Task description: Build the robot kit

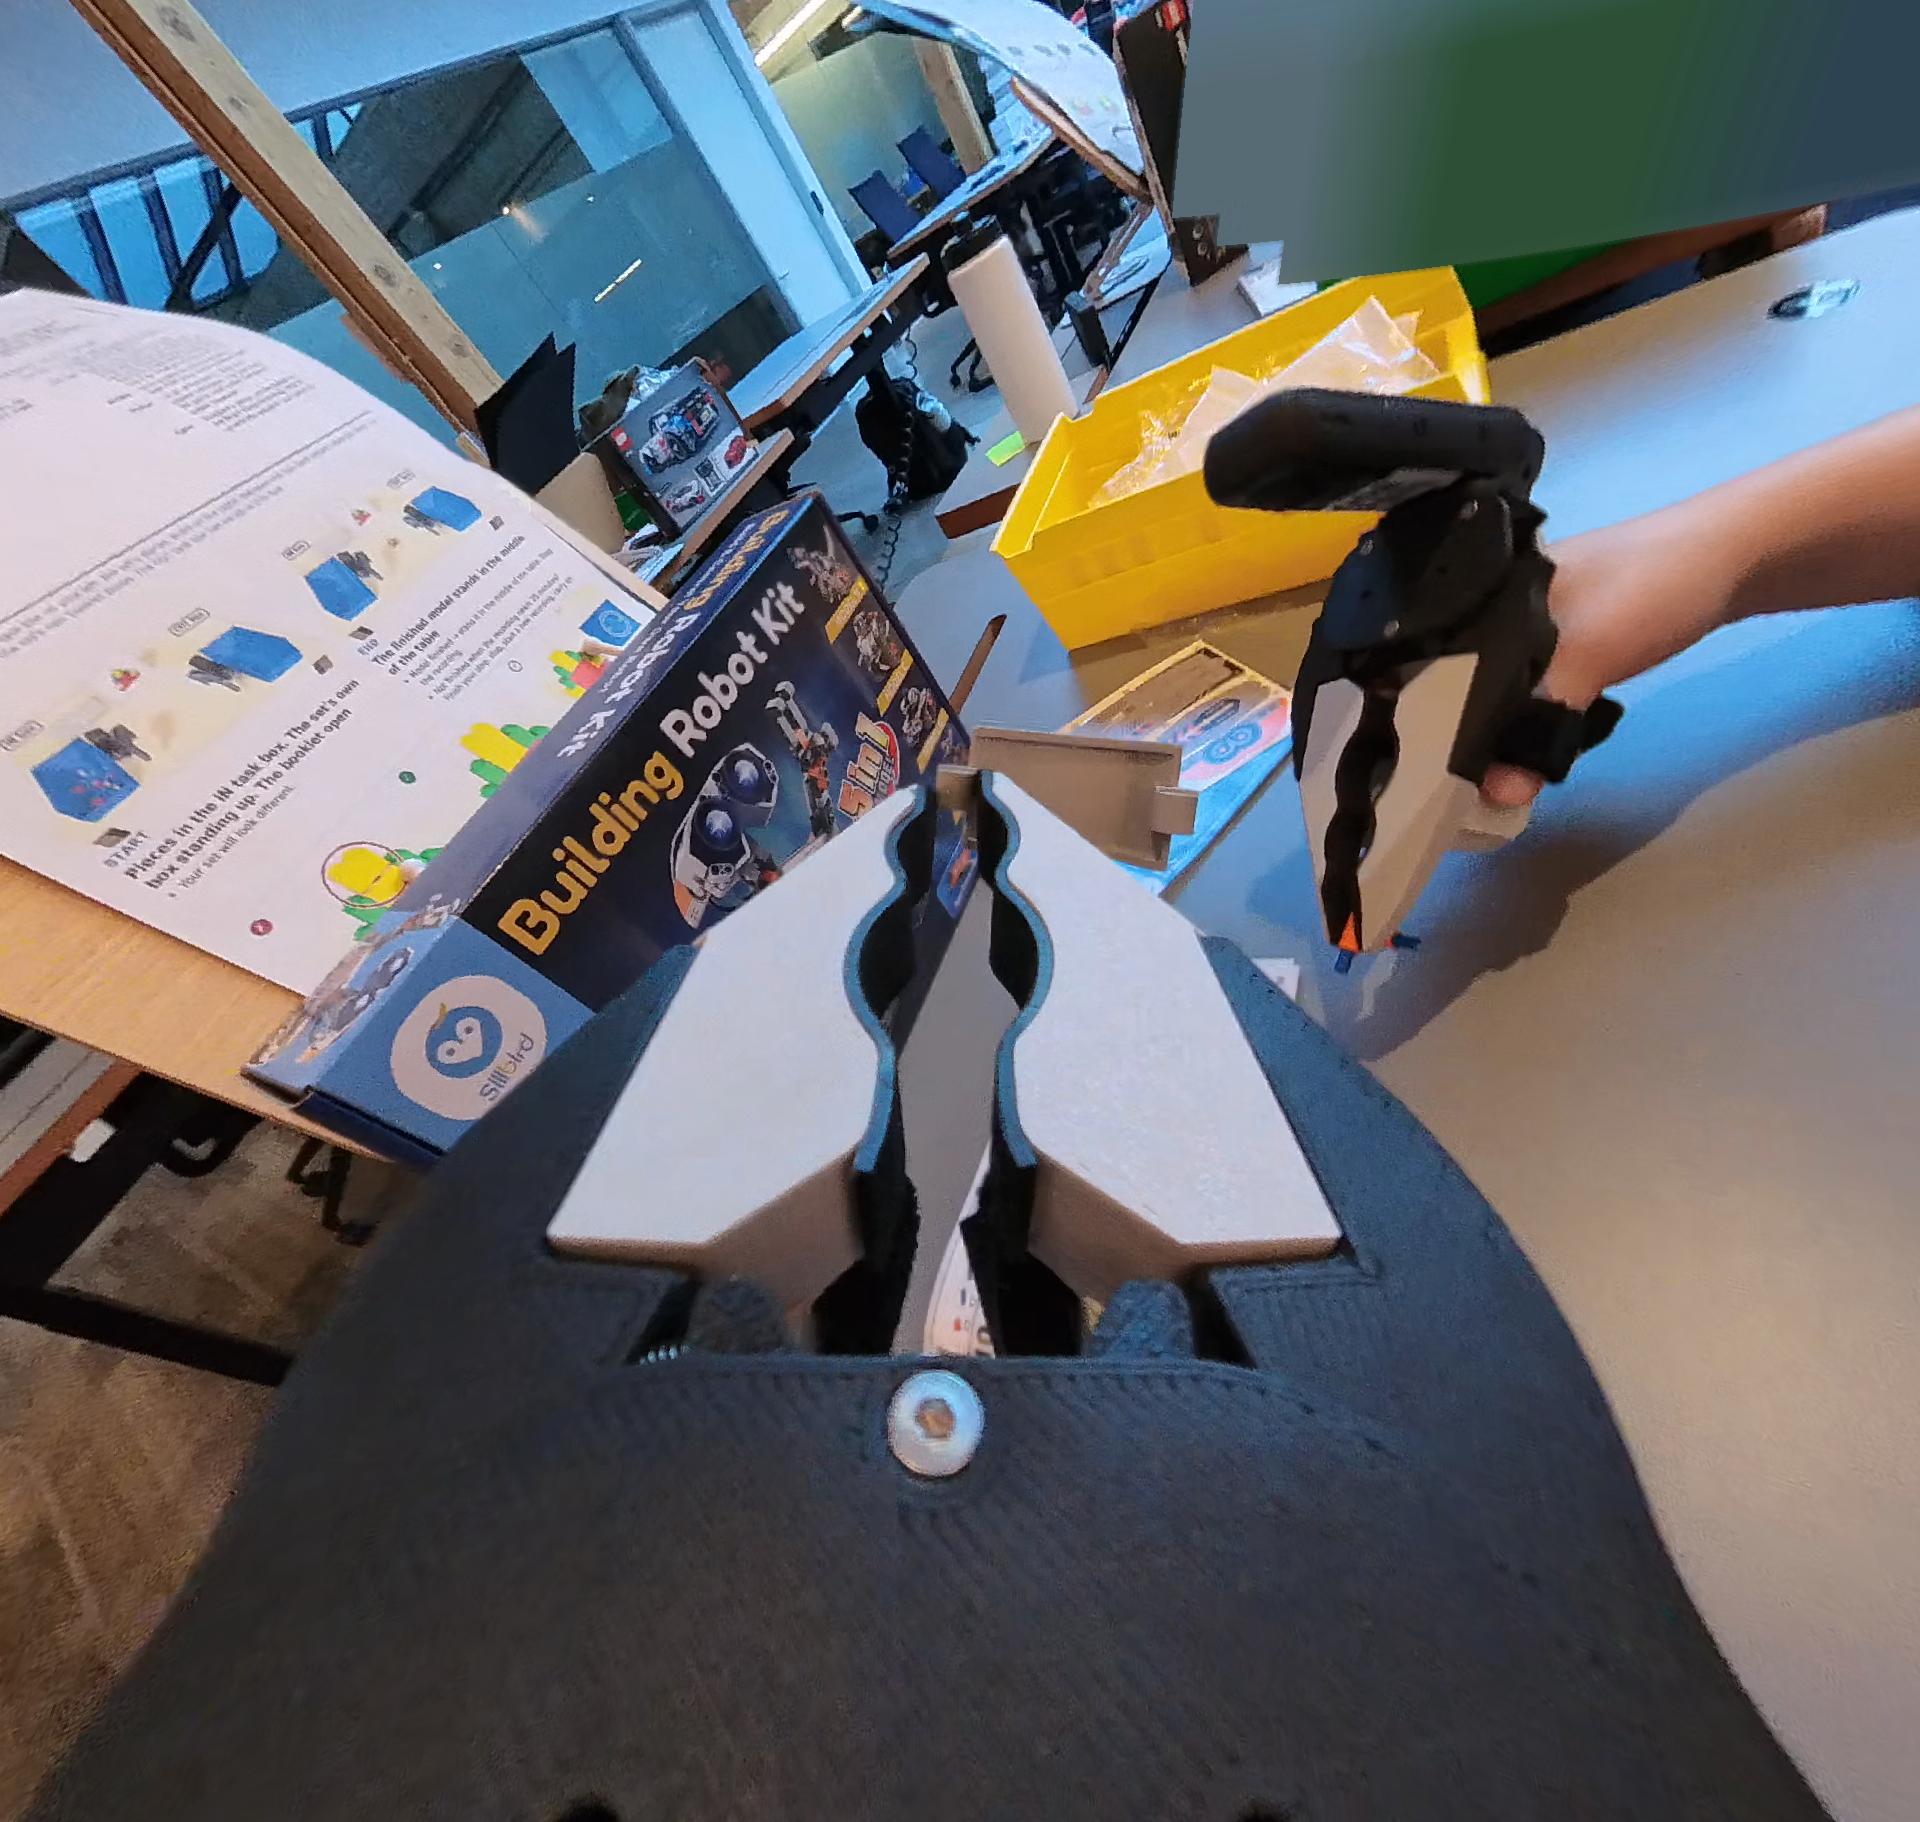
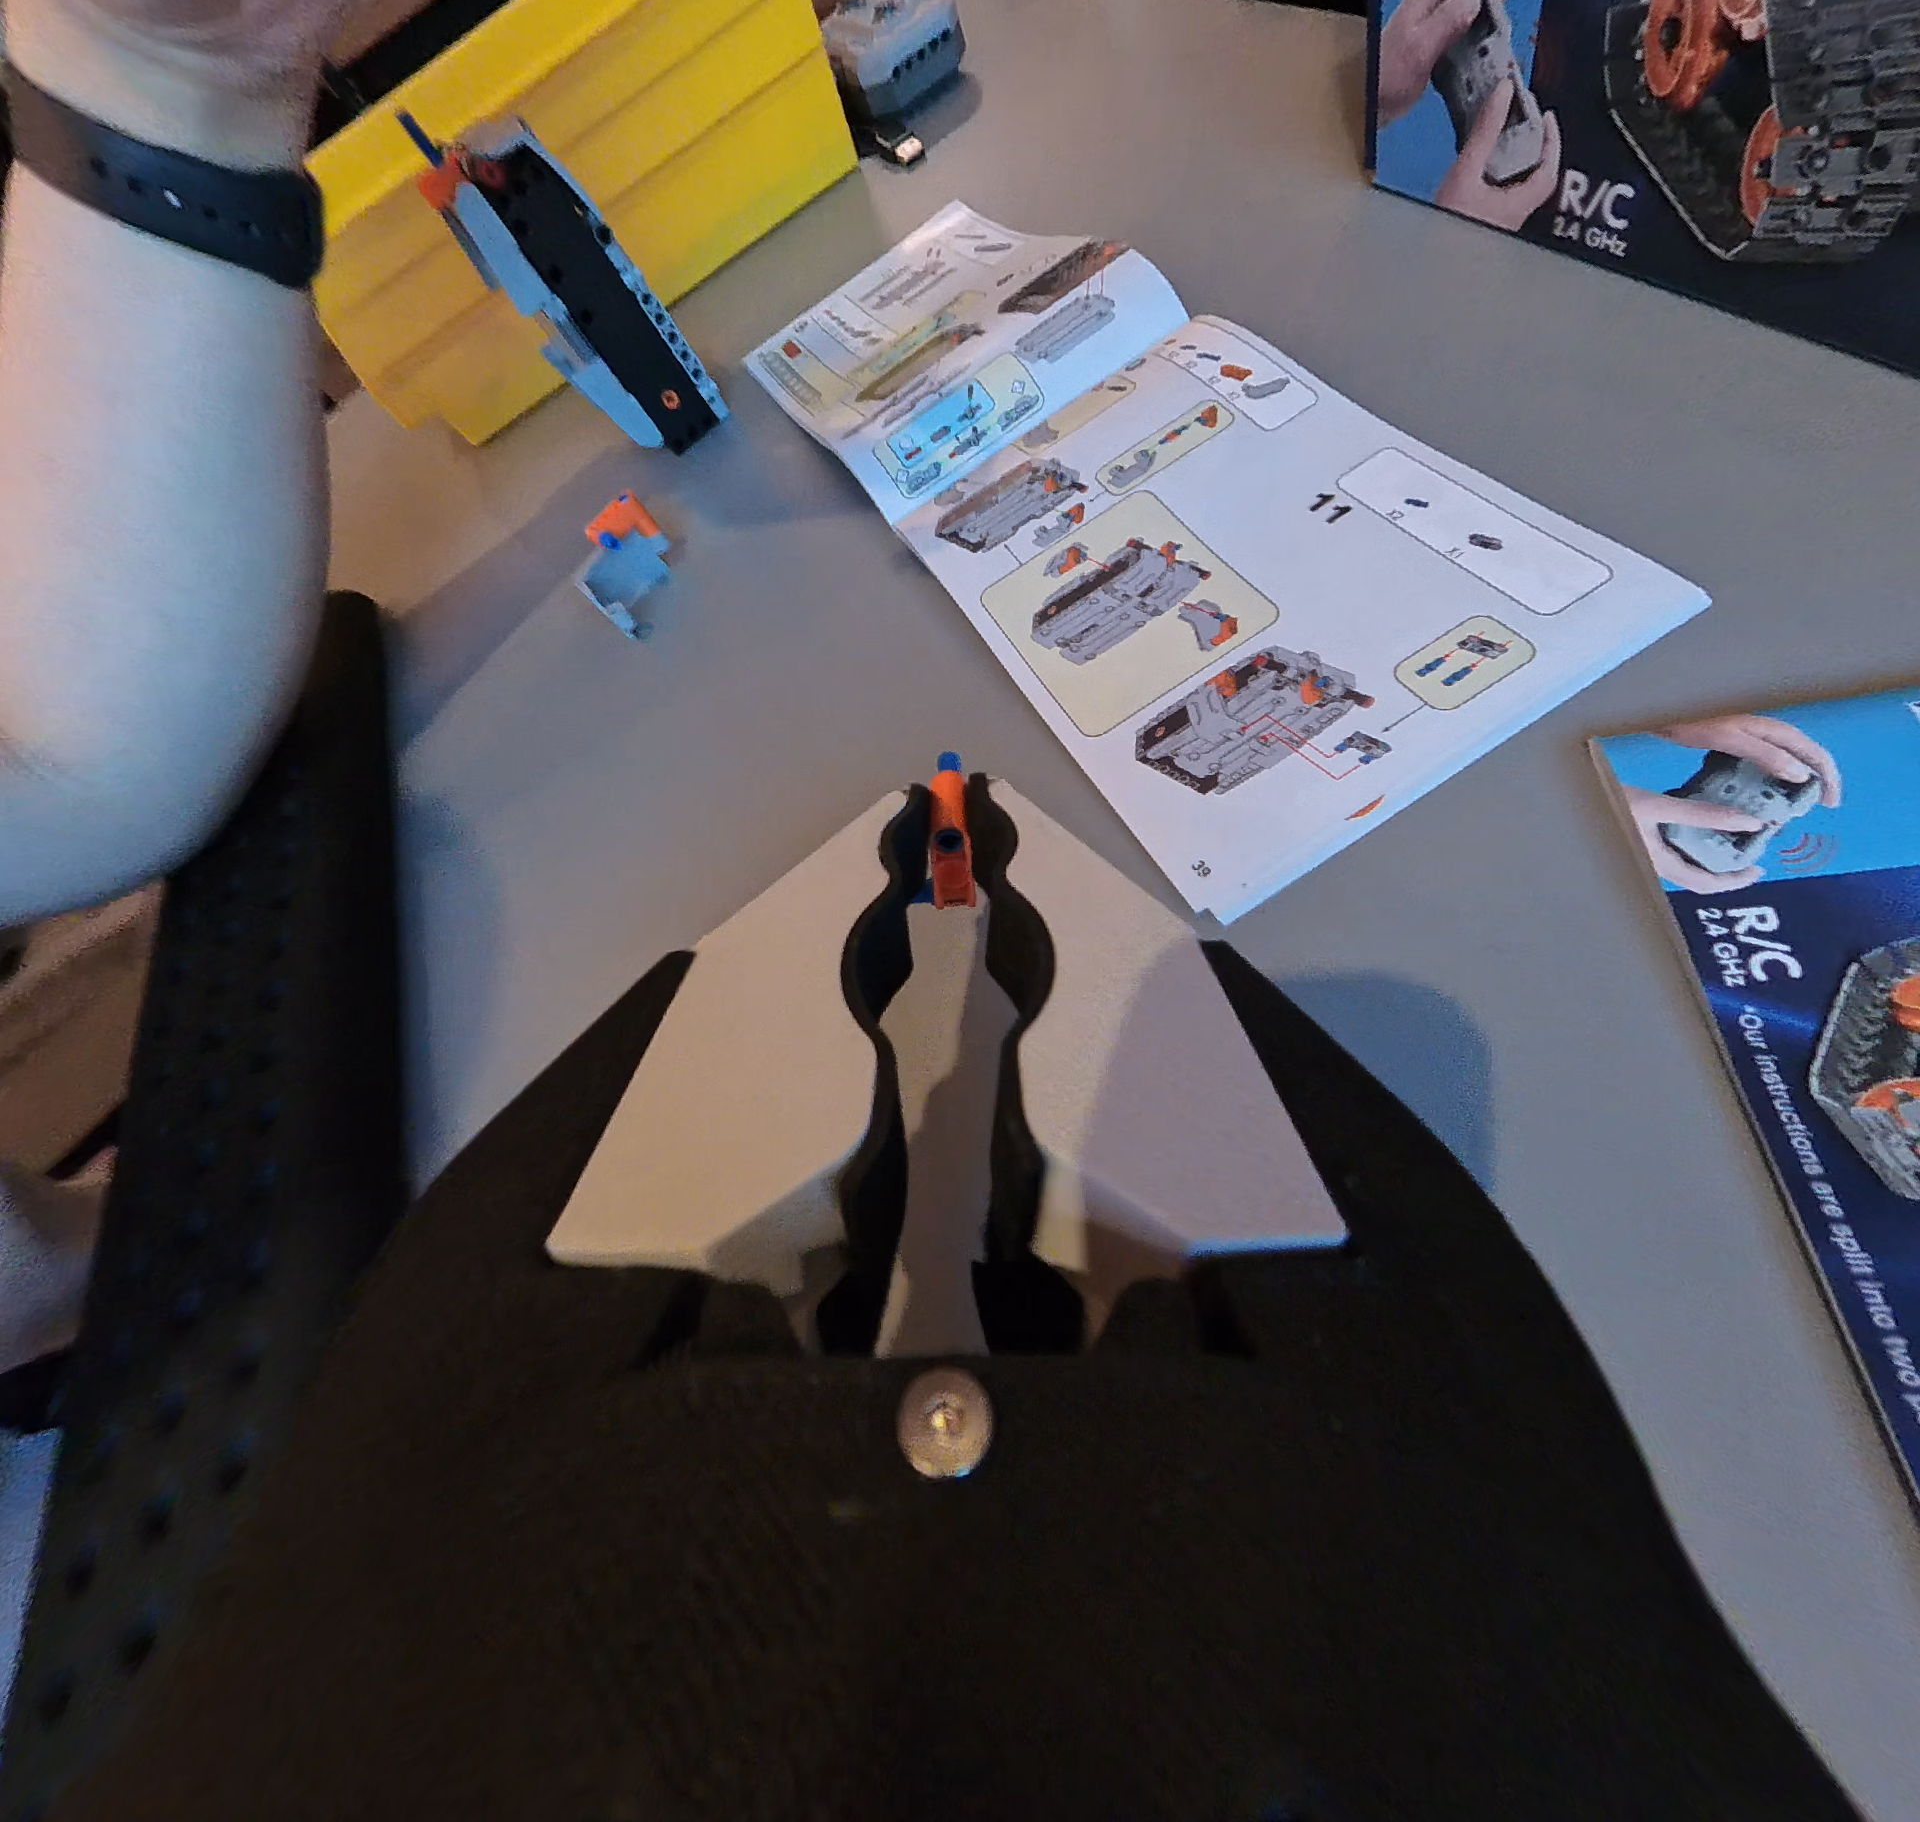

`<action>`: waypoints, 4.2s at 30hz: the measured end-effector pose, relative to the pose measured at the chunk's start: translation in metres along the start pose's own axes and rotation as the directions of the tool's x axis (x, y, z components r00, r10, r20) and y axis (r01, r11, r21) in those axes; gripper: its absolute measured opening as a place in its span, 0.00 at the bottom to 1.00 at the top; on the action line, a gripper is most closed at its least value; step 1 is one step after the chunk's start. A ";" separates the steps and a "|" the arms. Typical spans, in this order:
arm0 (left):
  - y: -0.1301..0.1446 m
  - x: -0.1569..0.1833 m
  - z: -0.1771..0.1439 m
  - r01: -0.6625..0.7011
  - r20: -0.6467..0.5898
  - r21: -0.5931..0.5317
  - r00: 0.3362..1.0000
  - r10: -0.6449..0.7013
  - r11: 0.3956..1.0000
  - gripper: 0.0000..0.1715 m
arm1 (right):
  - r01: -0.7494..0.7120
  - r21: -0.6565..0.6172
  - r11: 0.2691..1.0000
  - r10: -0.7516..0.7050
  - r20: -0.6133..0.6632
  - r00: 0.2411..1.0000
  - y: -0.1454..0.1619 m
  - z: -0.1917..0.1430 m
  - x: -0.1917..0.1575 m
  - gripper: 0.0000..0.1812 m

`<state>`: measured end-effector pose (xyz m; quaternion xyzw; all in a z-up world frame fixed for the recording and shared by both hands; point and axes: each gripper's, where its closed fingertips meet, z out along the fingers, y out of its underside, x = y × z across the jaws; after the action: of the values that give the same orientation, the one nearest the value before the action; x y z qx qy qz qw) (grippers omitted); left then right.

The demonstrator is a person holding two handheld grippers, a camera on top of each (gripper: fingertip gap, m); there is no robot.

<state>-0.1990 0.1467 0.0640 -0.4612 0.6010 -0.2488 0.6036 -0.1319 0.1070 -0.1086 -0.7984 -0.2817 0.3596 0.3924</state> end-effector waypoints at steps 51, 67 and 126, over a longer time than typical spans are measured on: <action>0.015 0.061 0.027 -0.274 -0.195 -0.404 0.958 0.211 0.873 0.03 | 0.083 -0.073 0.994 -0.066 0.213 0.975 -0.116 -0.028 -0.066 0.04; 0.015 0.071 0.024 -0.262 -0.253 -0.448 0.954 0.160 0.855 0.03 | 0.159 -0.150 0.976 -0.131 0.180 0.975 -0.104 -0.028 -0.071 0.04; -0.035 0.072 0.009 -0.075 -0.298 -0.066 0.953 0.052 0.995 0.03 | -0.019 -0.010 1.000 0.021 0.618 0.786 -0.120 -0.050 -0.104 0.04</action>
<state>-0.1699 0.0718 0.0571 -0.4220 0.7082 -0.2725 0.4962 -0.1732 0.0740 0.0494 -0.6405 -0.3868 0.6045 0.2735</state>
